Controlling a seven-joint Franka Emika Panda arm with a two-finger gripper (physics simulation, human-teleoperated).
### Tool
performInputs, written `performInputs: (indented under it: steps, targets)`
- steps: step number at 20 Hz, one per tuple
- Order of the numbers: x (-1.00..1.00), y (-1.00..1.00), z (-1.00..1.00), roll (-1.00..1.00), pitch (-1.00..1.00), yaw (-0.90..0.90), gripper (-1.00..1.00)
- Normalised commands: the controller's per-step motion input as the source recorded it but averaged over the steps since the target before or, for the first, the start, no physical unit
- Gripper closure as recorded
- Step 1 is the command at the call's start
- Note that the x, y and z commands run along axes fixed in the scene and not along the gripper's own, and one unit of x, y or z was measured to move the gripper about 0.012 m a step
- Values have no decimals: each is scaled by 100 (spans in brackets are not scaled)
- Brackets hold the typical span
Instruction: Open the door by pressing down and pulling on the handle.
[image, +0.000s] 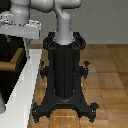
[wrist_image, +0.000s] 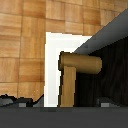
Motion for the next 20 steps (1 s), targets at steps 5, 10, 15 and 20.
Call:
performInputs:
  steps: [5, 10, 15, 20]
  targets:
    - [0, -20, 0, 0, 0, 0, -100]
    - [0, 0, 0, 0, 0, 0, -100]
    - [0, 0, 0, 0, 0, 0, -100]
    - [0, 0, -40, 0, 0, 0, -100]
